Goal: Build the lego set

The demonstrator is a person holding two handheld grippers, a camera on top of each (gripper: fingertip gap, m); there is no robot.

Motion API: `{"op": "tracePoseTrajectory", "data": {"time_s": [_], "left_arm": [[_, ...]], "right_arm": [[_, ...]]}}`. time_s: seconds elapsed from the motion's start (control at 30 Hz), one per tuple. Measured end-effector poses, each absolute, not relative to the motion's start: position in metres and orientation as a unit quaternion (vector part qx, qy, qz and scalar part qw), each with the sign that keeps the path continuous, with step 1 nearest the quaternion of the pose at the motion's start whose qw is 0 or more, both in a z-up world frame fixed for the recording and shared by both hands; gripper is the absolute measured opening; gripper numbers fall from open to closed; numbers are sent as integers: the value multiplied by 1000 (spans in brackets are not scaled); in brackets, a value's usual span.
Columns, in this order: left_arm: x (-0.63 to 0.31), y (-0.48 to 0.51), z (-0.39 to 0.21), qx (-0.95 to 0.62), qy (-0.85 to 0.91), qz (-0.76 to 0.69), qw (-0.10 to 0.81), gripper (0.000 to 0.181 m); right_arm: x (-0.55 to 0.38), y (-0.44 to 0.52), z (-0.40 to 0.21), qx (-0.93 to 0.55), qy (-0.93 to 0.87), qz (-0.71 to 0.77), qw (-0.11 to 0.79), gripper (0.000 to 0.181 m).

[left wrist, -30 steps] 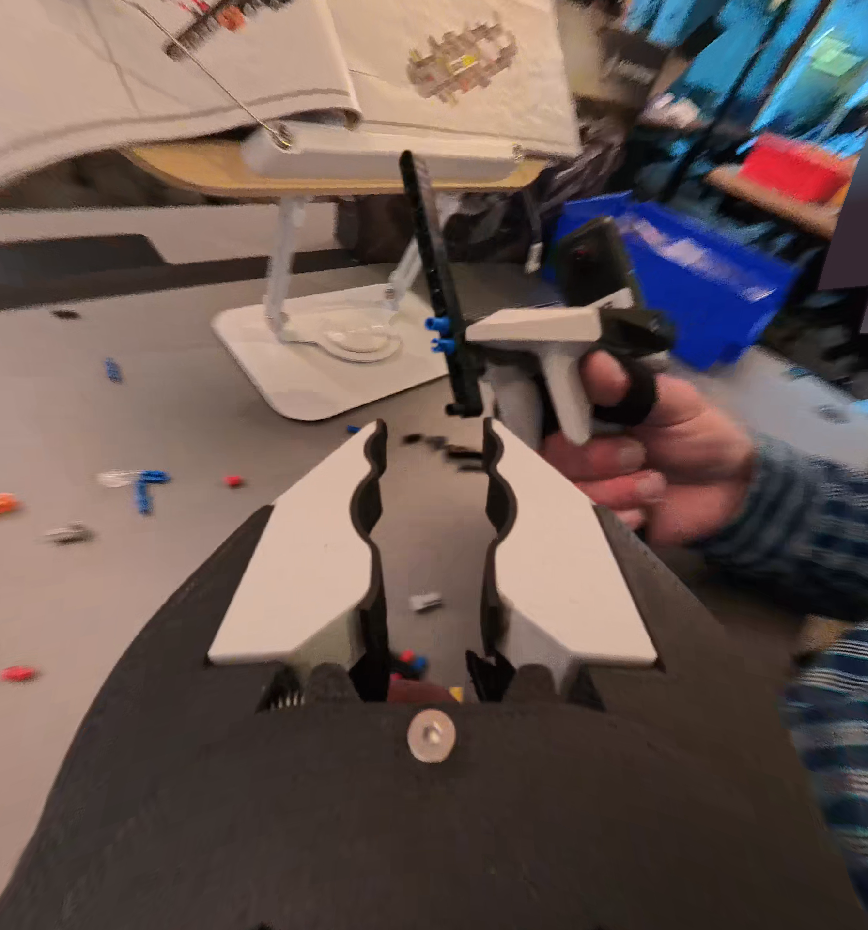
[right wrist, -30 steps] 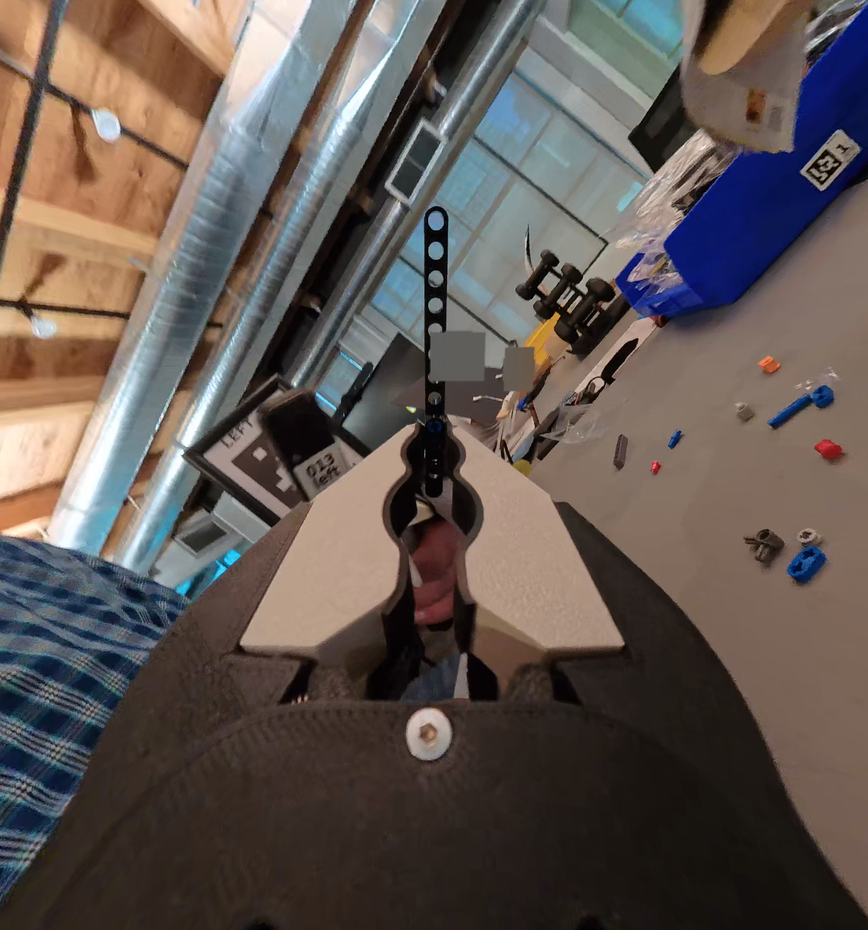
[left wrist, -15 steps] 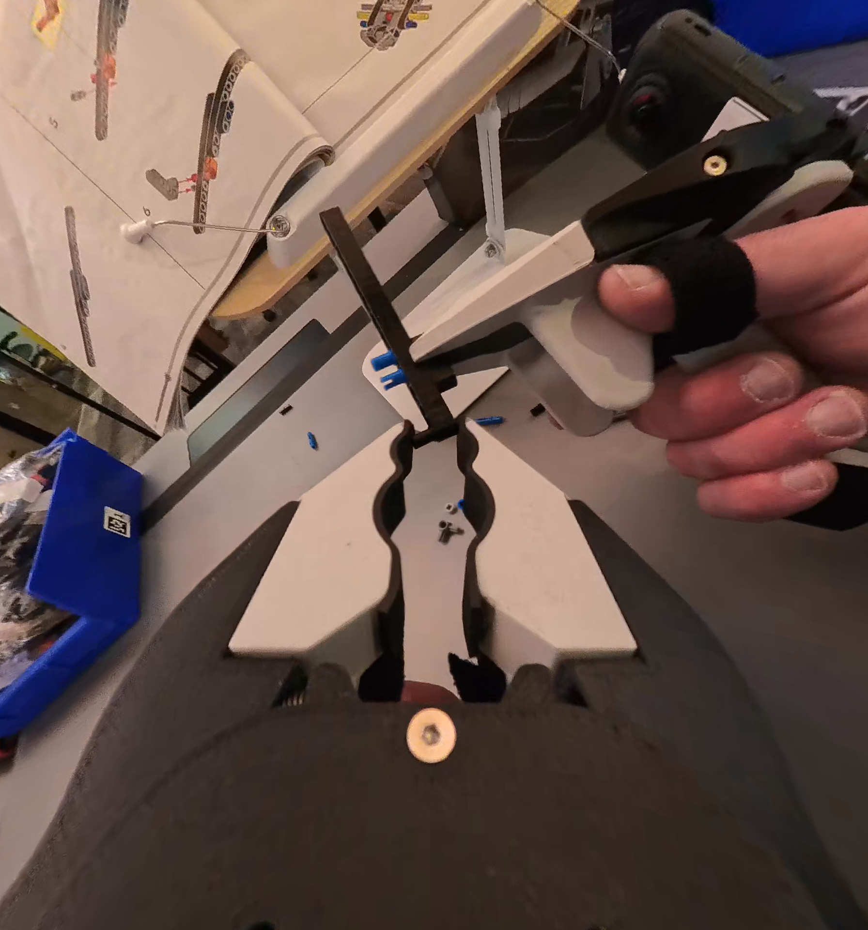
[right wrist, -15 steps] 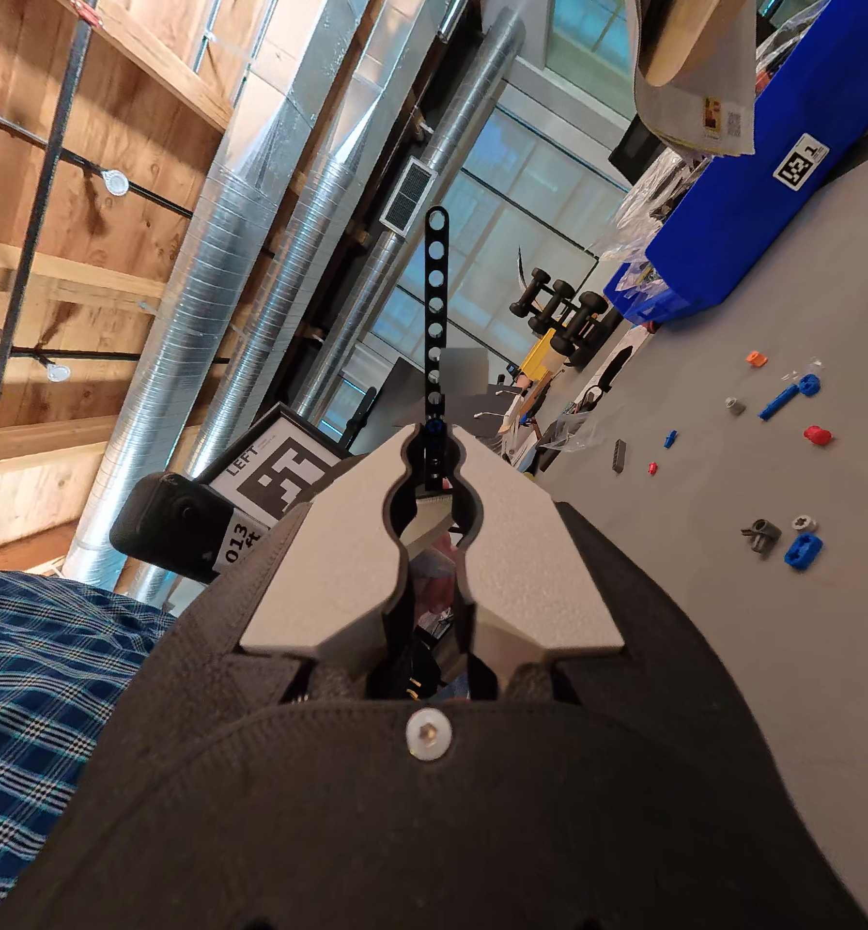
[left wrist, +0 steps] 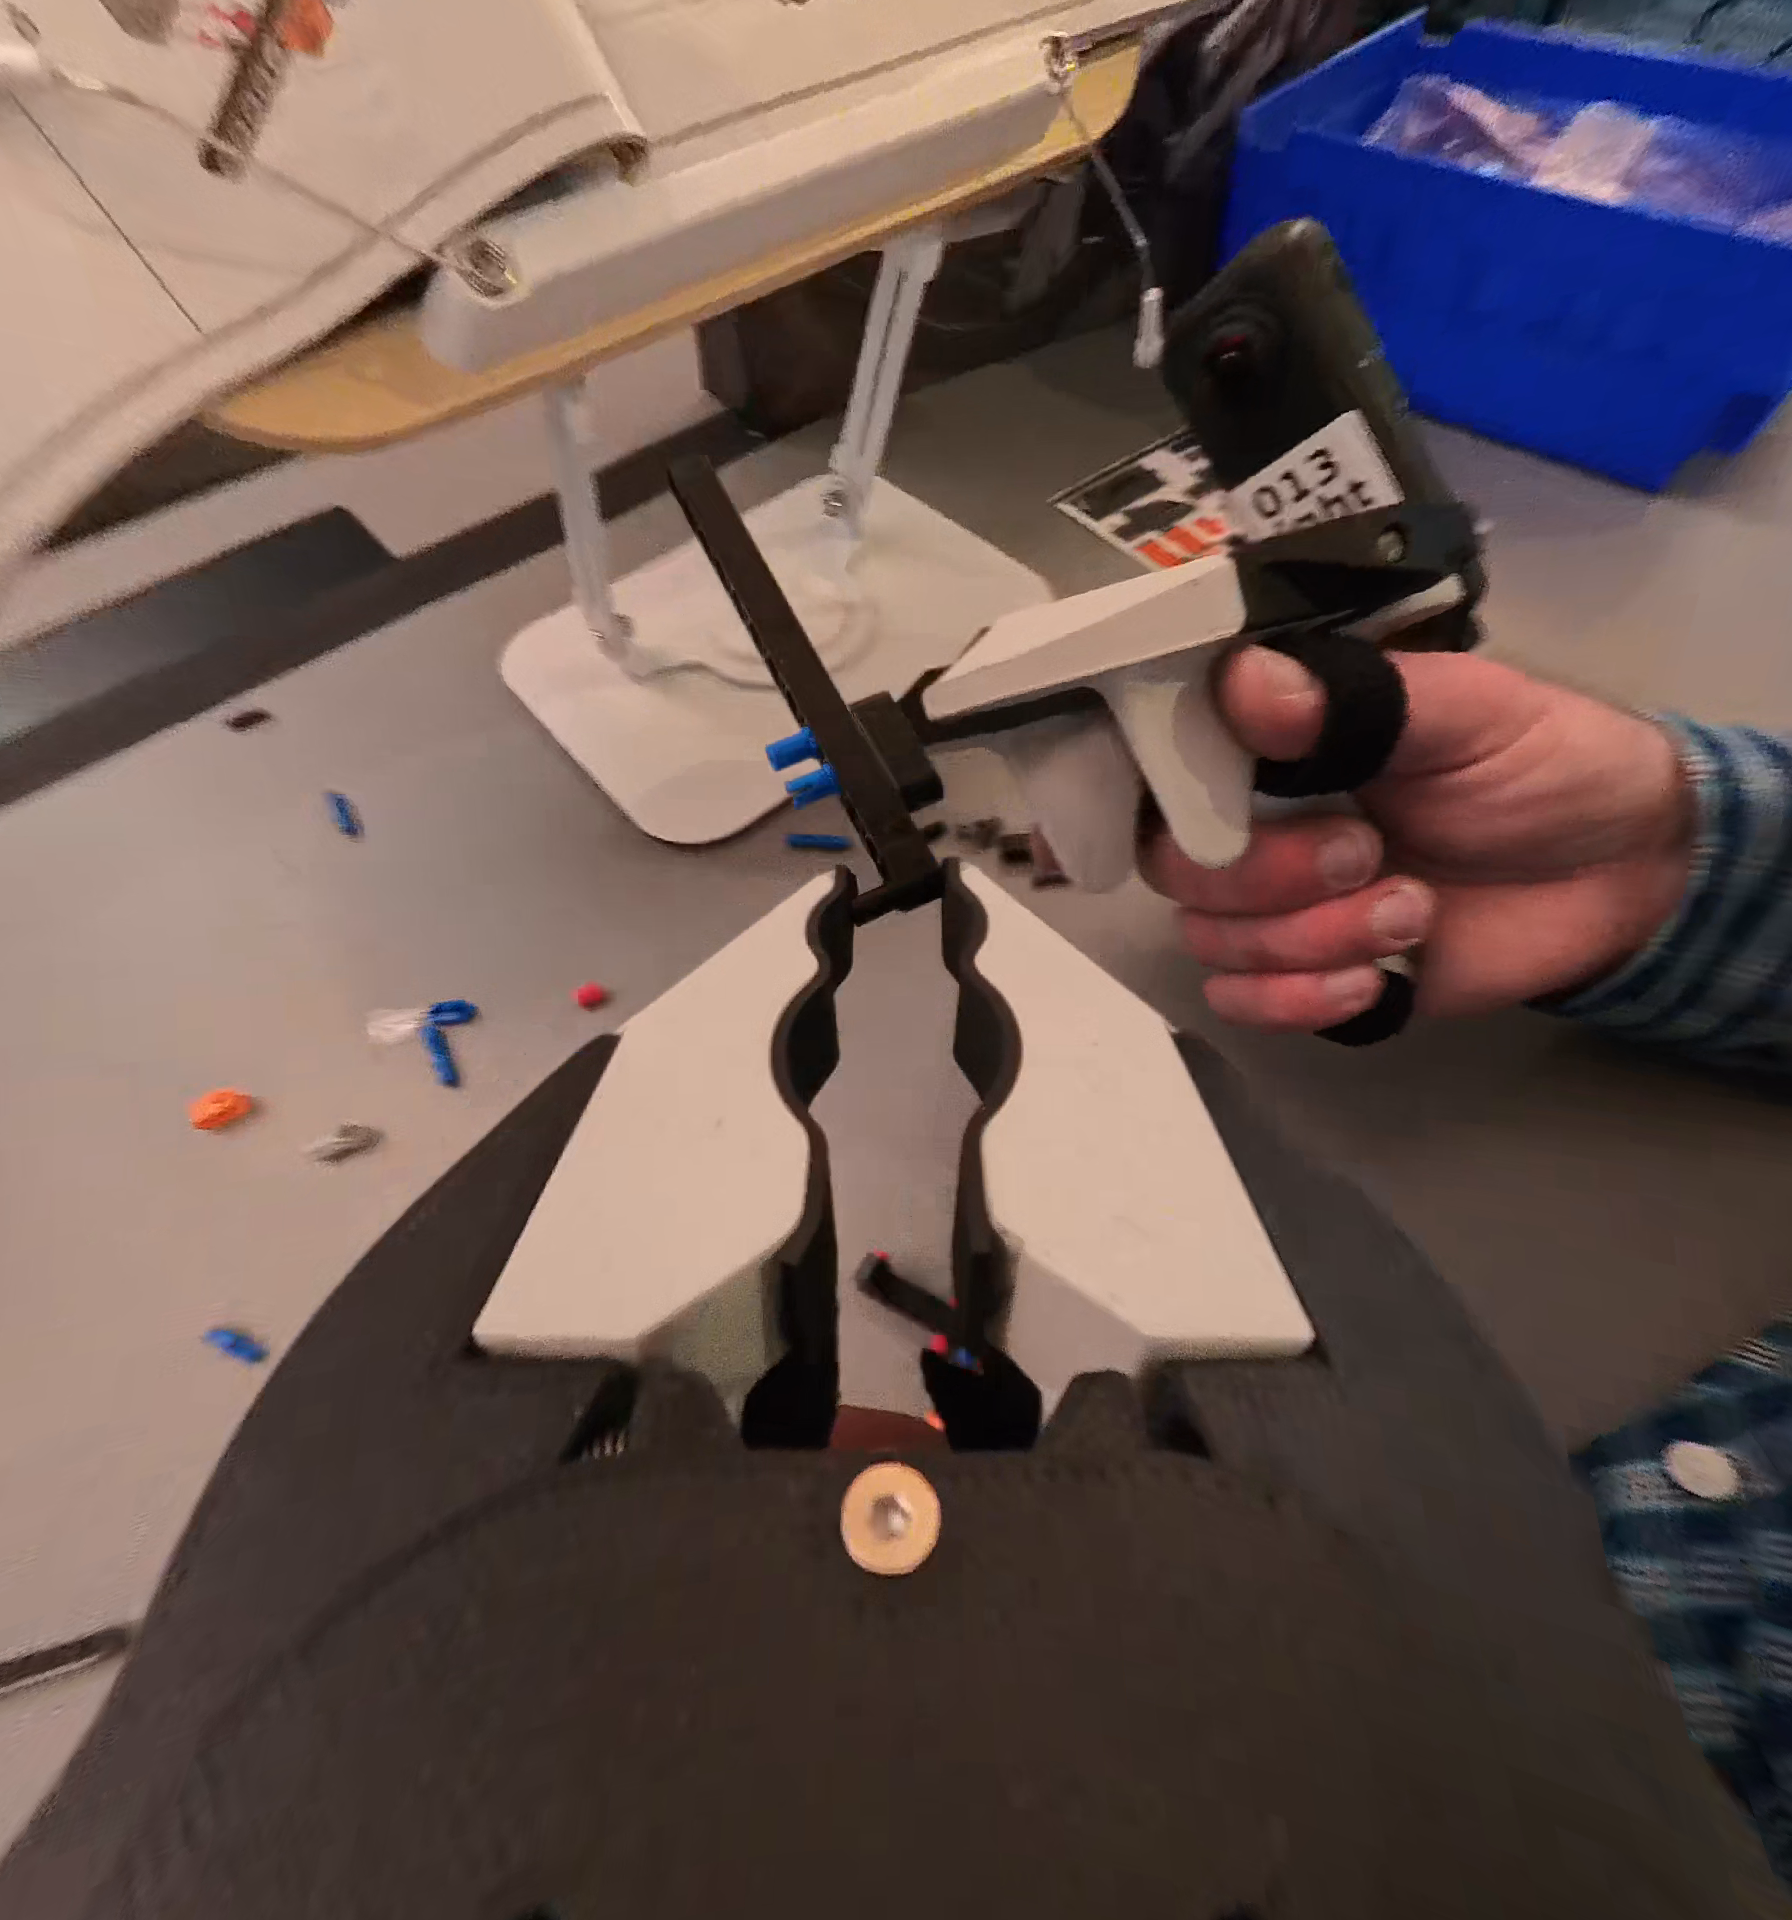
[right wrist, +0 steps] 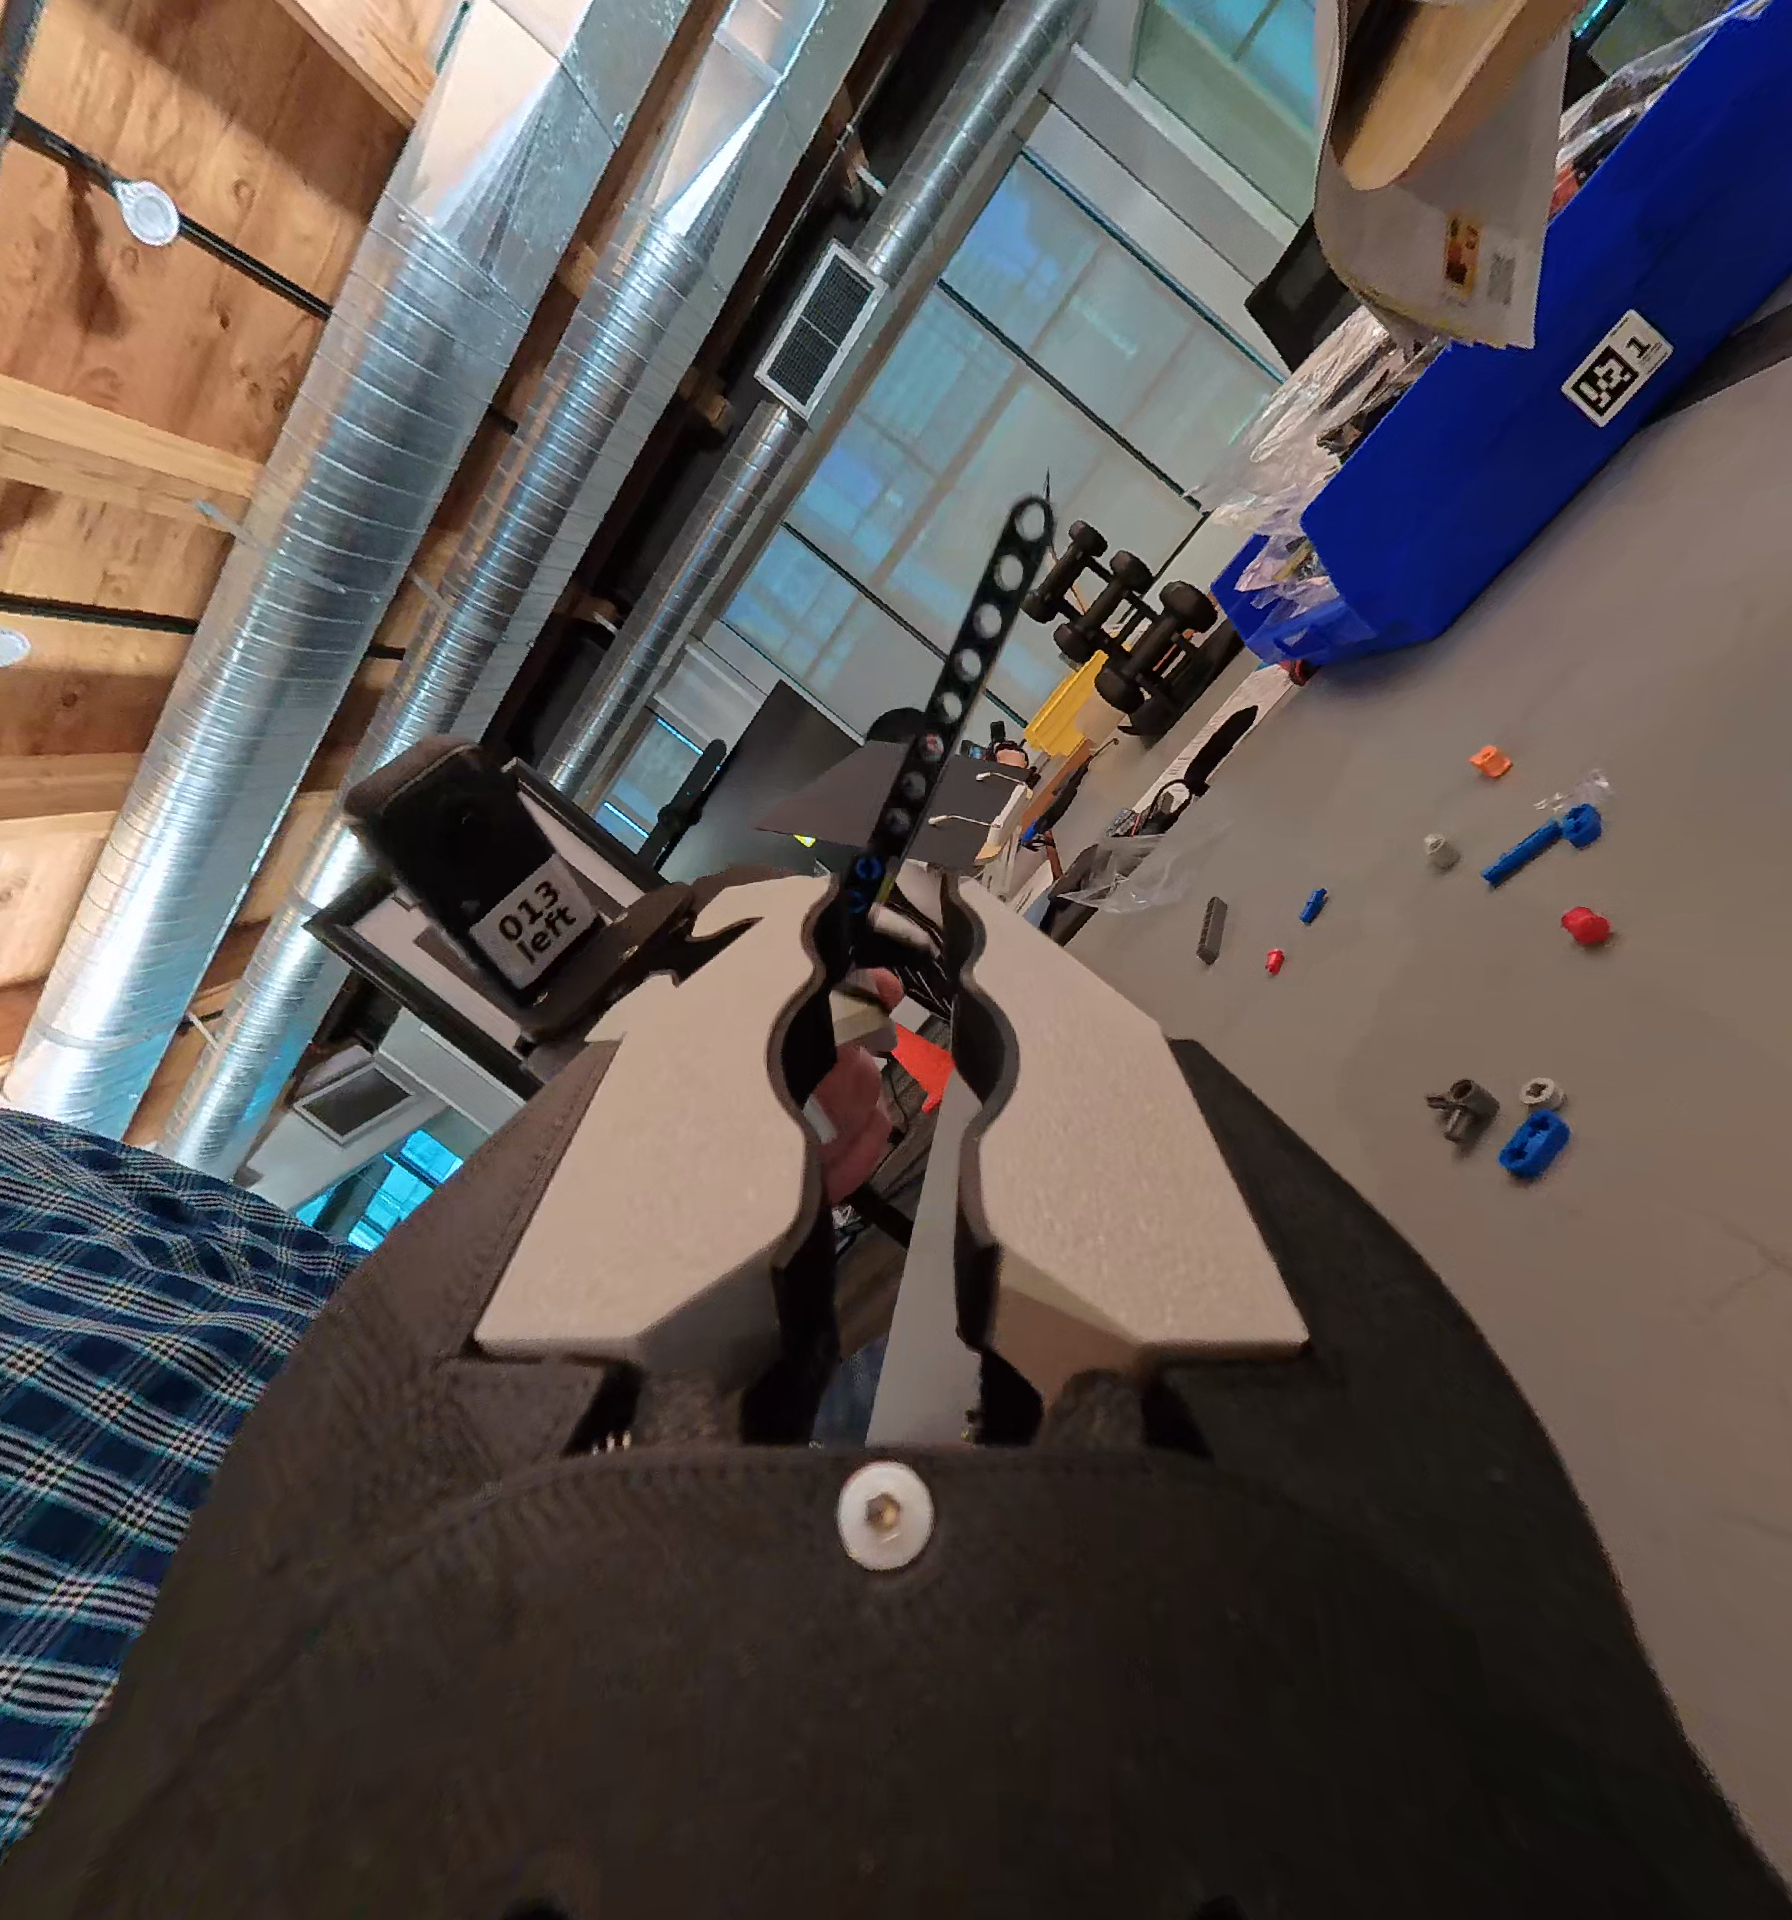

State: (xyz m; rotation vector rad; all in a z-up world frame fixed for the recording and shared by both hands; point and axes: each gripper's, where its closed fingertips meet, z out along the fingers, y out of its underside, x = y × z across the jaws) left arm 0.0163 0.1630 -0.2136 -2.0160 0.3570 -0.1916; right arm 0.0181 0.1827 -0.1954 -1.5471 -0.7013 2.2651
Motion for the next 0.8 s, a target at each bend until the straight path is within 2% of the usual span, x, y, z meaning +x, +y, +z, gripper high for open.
{"op": "tracePoseTrajectory", "data": {"time_s": [0.47,0.67,0.8], "left_arm": [[33,150,-205,-805,111,-337,476,15],[48,141,-204,-785,121,-413,446,15],[54,137,-203,-772,123,-448,433,15]], "right_arm": [[22,186,-191,-512,-235,815,134,21],[27,183,-181,-479,-230,839,116,8],[30,179,-176,-463,-234,848,109,6]]}}
